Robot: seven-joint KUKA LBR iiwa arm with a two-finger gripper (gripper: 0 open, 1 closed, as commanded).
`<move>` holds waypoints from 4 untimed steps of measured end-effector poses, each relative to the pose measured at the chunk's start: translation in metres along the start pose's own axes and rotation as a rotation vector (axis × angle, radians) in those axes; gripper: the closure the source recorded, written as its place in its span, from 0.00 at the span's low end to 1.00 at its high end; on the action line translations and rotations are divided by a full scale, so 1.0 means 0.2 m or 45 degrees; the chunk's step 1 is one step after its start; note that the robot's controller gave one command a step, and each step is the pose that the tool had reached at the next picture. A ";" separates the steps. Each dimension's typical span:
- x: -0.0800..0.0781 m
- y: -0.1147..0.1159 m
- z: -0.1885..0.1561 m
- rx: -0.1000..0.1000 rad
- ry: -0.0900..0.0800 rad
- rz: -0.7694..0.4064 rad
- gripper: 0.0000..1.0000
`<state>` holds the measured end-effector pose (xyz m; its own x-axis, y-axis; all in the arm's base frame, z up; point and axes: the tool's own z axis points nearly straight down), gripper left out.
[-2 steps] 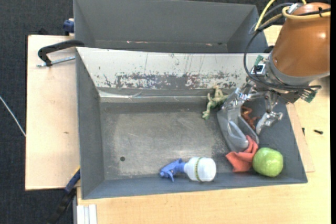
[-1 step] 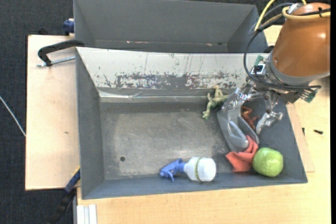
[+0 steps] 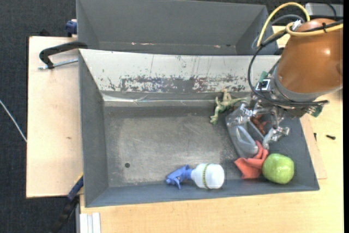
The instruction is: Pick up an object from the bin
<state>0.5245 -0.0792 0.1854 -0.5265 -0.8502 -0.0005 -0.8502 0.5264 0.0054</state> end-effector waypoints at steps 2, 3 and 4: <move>0.01 -0.08 0.38 0.006 -0.006 -0.573 0.00; 0.02 -0.08 0.43 0.012 -0.009 -0.587 1.00; 0.02 -0.08 0.43 0.011 -0.009 -0.586 1.00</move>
Offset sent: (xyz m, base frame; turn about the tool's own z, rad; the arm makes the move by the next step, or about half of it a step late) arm 0.0090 -0.0192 -0.0954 -0.4754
